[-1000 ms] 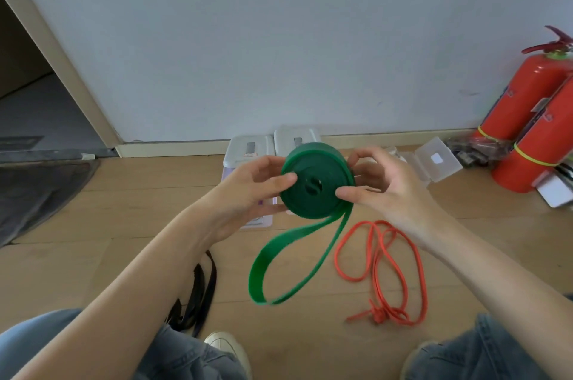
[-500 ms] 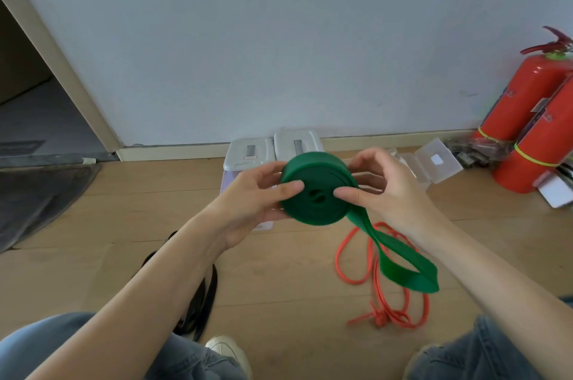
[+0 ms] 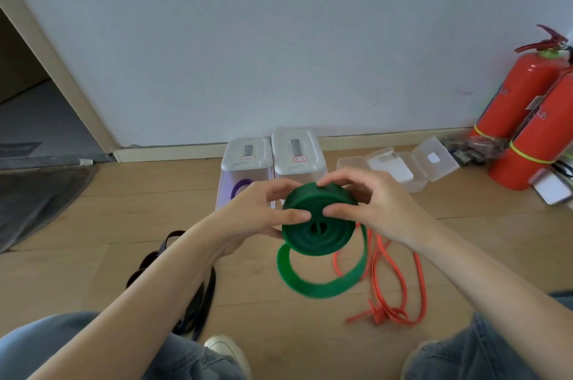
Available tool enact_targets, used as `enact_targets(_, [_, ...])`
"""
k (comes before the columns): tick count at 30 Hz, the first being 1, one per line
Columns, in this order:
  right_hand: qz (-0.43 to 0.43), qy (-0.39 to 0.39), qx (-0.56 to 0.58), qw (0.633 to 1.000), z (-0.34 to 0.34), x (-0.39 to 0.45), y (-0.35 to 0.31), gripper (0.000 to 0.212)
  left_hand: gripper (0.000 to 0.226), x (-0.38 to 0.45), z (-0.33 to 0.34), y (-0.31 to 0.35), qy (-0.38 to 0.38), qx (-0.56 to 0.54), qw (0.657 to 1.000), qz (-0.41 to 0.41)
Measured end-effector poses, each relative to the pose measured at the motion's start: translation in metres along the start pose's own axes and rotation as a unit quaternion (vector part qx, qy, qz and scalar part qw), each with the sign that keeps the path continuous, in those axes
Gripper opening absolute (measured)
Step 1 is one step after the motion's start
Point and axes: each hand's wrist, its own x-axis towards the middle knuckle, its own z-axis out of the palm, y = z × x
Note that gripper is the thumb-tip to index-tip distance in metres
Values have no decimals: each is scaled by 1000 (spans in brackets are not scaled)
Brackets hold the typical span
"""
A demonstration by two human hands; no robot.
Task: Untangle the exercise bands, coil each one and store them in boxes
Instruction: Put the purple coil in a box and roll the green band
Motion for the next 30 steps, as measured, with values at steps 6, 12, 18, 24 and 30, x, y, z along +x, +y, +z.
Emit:
enact_targets(6, [32, 76, 160, 984, -4, 6, 1, 53, 39, 0, -17, 8, 39, -161, 986, 29])
enact_targets(12, [8, 117, 111, 987, -6, 7, 1, 35, 39, 2, -14, 8, 26, -111, 993, 10])
enact_targets(18, [-11, 17, 18, 1000, -5, 4, 2, 33, 35, 0, -5, 5, -38, 26, 999, 12])
enact_targets(24, [13, 40, 158, 986, -8, 6, 6, 51, 44, -1, -11, 7, 4, -95, 995, 16])
enact_targets(30, [-4, 74, 115, 991, -8, 7, 4, 44, 40, 0, -16, 9, -2, -71, 997, 14])
